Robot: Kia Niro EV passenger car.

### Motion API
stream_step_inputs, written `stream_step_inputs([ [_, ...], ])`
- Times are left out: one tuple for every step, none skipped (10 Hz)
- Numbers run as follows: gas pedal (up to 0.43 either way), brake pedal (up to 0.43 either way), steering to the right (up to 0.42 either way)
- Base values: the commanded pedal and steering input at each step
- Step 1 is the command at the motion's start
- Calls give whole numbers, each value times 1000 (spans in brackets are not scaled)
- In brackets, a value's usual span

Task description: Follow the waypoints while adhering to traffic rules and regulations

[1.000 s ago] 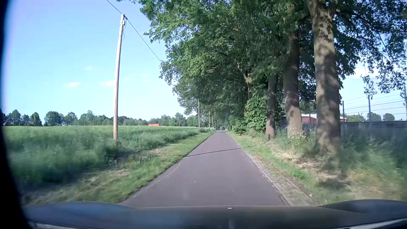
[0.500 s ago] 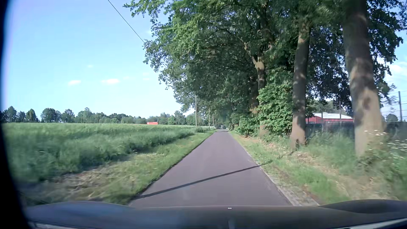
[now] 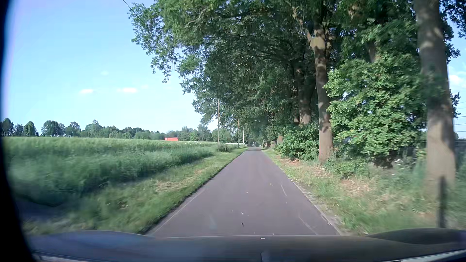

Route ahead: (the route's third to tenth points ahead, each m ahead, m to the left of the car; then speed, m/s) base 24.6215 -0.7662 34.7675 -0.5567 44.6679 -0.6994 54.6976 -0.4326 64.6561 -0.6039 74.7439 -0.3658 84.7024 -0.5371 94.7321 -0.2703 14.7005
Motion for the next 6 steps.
stream_step_inputs([
  [189, 6, 7],
  [197, 6, 6],
  [197, 6, 6],
  [197, 6, 7],
  [197, 6, 6],
  [197, 6, 6],
])
